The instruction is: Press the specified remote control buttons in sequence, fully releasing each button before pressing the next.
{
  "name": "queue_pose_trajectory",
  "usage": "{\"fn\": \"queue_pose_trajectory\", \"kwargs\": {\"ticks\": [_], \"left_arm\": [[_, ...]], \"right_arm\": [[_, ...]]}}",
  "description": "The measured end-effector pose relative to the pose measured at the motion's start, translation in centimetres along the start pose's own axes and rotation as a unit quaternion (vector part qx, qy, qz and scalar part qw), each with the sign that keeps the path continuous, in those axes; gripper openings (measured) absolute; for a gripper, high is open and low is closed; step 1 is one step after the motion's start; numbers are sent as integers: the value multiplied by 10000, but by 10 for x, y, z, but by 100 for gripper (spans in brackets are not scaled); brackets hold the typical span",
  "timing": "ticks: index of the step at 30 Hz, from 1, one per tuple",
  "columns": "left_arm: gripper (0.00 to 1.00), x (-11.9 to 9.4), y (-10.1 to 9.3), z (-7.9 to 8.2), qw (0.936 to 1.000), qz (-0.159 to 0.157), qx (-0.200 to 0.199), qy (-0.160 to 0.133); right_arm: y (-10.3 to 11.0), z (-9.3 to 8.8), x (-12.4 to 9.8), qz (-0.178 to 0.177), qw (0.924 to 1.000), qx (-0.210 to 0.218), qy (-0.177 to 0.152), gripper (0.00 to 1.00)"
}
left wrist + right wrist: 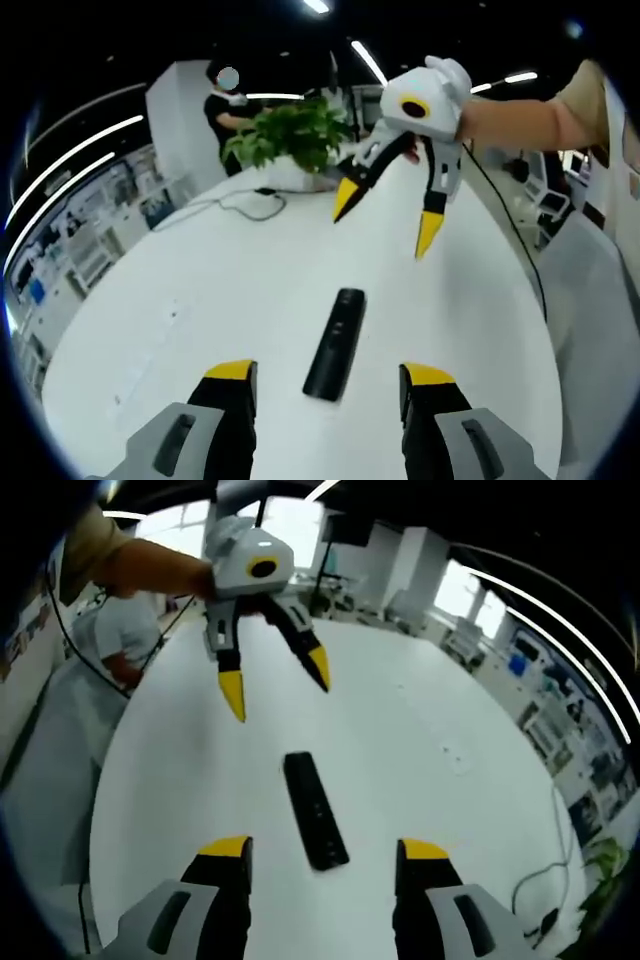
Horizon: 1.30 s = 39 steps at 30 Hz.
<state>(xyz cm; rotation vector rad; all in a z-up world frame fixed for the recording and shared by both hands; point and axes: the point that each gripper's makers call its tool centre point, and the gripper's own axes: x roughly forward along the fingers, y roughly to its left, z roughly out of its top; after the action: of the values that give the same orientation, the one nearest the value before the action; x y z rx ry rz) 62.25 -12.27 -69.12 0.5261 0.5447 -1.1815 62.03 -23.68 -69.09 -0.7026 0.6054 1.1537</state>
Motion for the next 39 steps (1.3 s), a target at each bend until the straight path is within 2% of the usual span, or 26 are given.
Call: {"fn": "queue_pose_trajectory", "kwargs": {"ticks": [8, 24, 39], "left_arm": [[58, 11, -4, -5, 9997, -172, 97, 163], [58, 33, 8, -26, 9978, -381, 169, 519], [58, 57, 5, -32, 9942, -651, 282, 810]], "right_arm": [[-6, -7, 11, 139, 9997, -60, 182, 54], [-3, -19, 38, 557, 9962, -321, 584, 50], [-1, -33, 59, 916, 9904, -465, 923, 43]]}}
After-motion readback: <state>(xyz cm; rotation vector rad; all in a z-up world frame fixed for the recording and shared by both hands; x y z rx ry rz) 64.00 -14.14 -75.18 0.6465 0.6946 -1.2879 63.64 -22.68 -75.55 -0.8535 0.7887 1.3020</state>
